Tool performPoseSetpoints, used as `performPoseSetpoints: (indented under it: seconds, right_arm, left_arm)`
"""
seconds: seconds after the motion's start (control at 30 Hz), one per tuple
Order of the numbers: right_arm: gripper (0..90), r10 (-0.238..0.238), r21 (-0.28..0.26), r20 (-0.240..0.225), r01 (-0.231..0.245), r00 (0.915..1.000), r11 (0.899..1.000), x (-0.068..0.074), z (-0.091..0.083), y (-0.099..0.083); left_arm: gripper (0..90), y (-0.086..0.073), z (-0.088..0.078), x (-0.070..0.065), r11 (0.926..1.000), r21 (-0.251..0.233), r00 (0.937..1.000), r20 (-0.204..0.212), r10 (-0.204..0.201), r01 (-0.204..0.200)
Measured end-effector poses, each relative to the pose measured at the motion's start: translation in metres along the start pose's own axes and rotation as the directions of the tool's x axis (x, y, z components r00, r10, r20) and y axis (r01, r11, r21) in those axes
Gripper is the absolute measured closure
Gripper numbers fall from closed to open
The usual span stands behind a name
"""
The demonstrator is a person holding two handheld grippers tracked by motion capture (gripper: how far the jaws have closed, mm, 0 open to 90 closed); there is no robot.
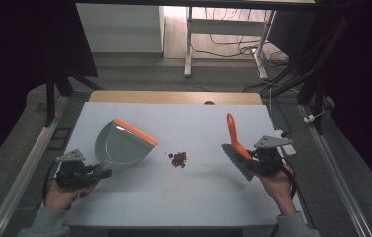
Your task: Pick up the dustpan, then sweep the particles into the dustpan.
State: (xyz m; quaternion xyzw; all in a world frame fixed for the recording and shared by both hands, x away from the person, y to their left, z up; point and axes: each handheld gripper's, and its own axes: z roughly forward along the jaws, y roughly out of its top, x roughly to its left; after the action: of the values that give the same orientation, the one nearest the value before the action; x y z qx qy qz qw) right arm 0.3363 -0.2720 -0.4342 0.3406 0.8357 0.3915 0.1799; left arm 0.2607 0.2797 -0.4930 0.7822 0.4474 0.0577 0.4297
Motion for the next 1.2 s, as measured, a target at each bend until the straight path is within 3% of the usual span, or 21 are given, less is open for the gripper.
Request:
performPoseSetpoints:
  seconds: [0.3,0.63,0.77,1.2]
  right_arm:
    - [70.7,0.011,0.006,0.000,-0.011,0.9999,1.000,-0.003,0.000,-0.003]
    - [70.8,0.003,0.009,-0.001,-0.003,1.0000,1.000,-0.002,0.001,-0.003]
    - [70.7,0.003,0.010,0.000,-0.003,1.0000,1.000,-0.002,0.001,-0.003]
    - [70.8,-0.008,0.003,0.000,0.008,1.0000,1.000,0.001,0.001,0.001]
  left_arm:
    - [62.0,0.002,0.005,-0.008,0.9974,0.044,0.9979,0.035,0.055,-0.057]
    - [62.0,0.004,0.013,-0.018,0.9885,0.091,0.9898,0.087,0.113,-0.121]
    - [62.0,0.004,0.015,-0.021,0.9870,0.097,0.9848,0.129,0.116,-0.129]
    - [62.0,0.005,0.021,-0.026,0.9789,0.131,0.9760,0.172,0.134,-0.157]
